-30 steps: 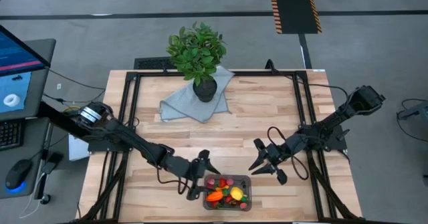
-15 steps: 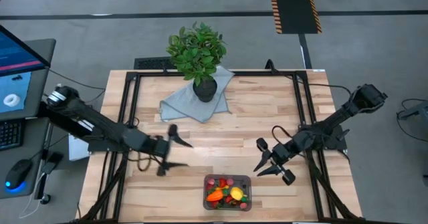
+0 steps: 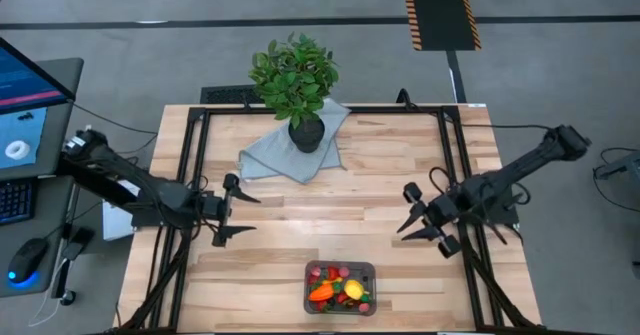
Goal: Pick and placing Produce into tupperware
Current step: Return to Home Position
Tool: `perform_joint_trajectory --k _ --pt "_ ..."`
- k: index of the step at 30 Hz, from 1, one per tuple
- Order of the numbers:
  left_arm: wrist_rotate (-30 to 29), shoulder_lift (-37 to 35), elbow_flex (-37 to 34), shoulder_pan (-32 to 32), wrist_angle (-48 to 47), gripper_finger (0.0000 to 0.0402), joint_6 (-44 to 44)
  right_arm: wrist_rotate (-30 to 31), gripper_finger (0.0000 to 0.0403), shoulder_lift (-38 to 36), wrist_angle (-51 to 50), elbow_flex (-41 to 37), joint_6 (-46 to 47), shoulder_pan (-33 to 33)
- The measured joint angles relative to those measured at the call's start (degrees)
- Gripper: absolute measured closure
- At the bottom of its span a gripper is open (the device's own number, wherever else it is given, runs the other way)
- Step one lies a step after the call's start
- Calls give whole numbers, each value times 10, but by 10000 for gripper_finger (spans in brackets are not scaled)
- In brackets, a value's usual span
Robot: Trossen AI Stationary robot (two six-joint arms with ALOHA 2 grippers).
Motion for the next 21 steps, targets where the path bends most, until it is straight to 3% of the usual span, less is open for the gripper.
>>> perform_joint_trajectory --k 7,16,21 --pt "-45 -118 -47 0 -15 95 3 1 294 -76 -109 0 7 -26" --pt "-91 -288 -55 0 -185 95 -40 3 294 -153 -218 -1 3 -50" --pt "-101 -373 -55 0 -261 95 -42 26 294 -227 -229 -43 17 -63"
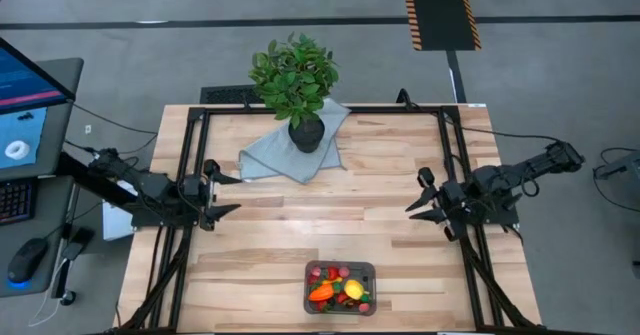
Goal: Pick and placing Produce into tupperware
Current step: Return to Home Position
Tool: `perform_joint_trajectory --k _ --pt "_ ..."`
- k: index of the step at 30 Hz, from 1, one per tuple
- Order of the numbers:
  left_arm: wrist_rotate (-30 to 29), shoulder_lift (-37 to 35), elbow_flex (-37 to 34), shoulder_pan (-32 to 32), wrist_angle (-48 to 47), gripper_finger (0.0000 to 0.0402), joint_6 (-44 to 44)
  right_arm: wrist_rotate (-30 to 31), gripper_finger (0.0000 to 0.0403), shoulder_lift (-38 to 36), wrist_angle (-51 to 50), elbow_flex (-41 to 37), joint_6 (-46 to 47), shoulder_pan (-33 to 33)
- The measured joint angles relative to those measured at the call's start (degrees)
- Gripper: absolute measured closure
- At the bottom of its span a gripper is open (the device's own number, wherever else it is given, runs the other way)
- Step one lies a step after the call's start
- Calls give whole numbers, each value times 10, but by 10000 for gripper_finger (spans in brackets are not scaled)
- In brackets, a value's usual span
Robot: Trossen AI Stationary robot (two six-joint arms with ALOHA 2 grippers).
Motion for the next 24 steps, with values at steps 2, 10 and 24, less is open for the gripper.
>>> perform_joint_trajectory --k 2,10,24 --pt "-1 1 3 0 -12 95 -2 1 294 -43 2 -28 8 -4" --pt "-22 0 3 0 -20 95 -2 -1 294 -178 26 -132 13 -1" --pt "-138 1 3 0 0 95 1 -11 294 -192 -20 -116 -28 -49"
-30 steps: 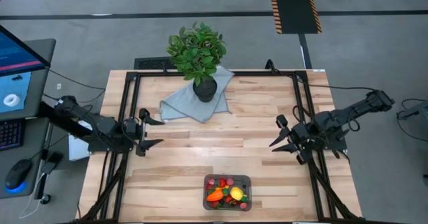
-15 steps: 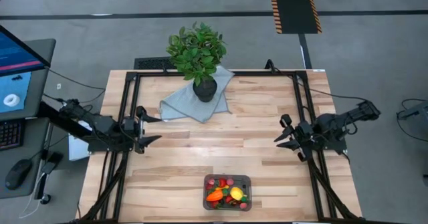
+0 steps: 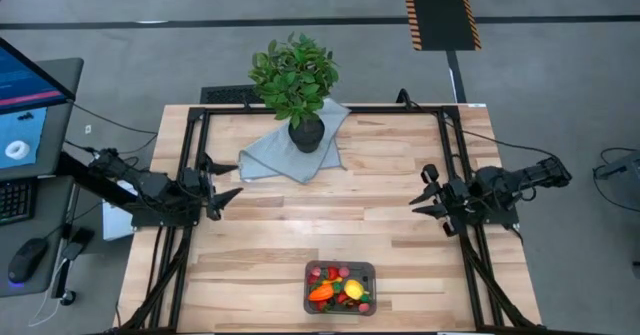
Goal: Pick and placing Produce into tupperware
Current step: Return to Home Position
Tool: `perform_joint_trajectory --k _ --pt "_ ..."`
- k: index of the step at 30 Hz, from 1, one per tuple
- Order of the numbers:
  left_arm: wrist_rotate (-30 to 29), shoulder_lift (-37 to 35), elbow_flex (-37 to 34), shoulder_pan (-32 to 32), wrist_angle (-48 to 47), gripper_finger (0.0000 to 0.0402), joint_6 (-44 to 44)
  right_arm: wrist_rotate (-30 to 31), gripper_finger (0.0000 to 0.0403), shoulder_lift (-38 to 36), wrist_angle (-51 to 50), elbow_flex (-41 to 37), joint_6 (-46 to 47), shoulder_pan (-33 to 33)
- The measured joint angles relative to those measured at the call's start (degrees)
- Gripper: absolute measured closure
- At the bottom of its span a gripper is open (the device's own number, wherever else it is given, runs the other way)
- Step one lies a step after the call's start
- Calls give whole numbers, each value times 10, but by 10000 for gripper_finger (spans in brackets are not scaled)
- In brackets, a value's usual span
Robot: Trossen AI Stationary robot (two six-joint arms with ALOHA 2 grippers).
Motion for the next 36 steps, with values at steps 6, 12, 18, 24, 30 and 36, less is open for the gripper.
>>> perform_joint_trajectory --k 6,12,18,24,30,36 --pt "-64 0 0 0 0 95 12 -4 294 0 -57 41 -2 -14" --pt "-83 0 0 0 -13 95 6 0 294 0 -79 33 -3 -24" --pt "-62 0 0 0 -14 95 3 -8 294 0 -31 5 -17 -50" --pt "-38 0 0 0 -18 95 -3 -17 294 -1 -1 -16 -27 -80" --pt "-46 0 0 0 -20 95 2 -18 294 0 -9 -16 -22 -124" --pt "-87 0 0 0 -27 95 6 -17 294 0 -19 -17 -20 -203"
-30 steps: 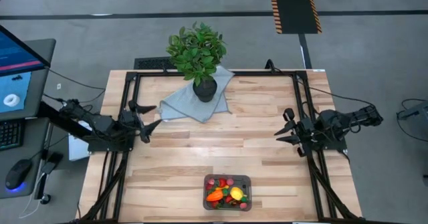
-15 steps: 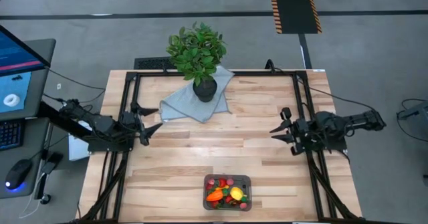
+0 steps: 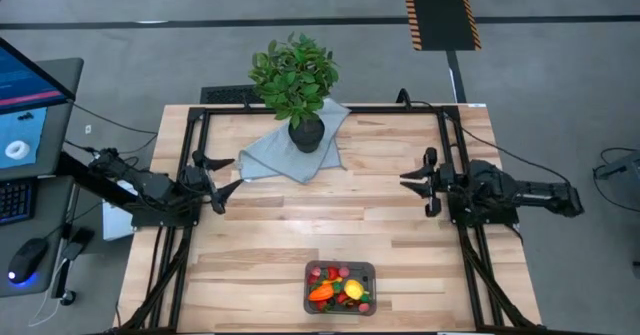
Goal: Pick and placing Produce into tupperware
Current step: Return to Home Position
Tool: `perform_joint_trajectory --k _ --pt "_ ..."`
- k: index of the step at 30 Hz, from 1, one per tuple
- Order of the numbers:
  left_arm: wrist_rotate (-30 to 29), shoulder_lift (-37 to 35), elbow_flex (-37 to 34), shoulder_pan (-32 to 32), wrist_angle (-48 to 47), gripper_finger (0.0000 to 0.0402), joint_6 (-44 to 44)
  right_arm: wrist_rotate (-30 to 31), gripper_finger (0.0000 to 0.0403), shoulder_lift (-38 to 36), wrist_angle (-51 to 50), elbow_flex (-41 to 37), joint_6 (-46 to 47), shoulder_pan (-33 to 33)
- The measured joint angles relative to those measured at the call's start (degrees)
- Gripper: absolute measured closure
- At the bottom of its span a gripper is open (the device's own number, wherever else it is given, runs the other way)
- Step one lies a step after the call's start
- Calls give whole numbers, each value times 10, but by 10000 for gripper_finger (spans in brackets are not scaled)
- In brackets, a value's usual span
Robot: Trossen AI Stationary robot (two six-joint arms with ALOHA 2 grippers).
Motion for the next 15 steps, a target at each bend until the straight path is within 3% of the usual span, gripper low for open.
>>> perform_joint_trajectory --k 3,5,8,12,15 --pt "-43 0 -2 0 -24 95 -16 -2 294 0 -12 0 7 -32" --pt "-27 0 -9 1 -27 95 -35 -5 294 0 -11 0 6 -44" --pt "110 0 -10 1 -34 95 -47 -6 294 0 -11 0 6 -58" --pt "224 2 -12 2 -40 95 -84 -14 294 0 -11 0 6 -61" --pt "308 2 -12 2 -45 95 -100 -57 294 0 -1 0 6 -56"
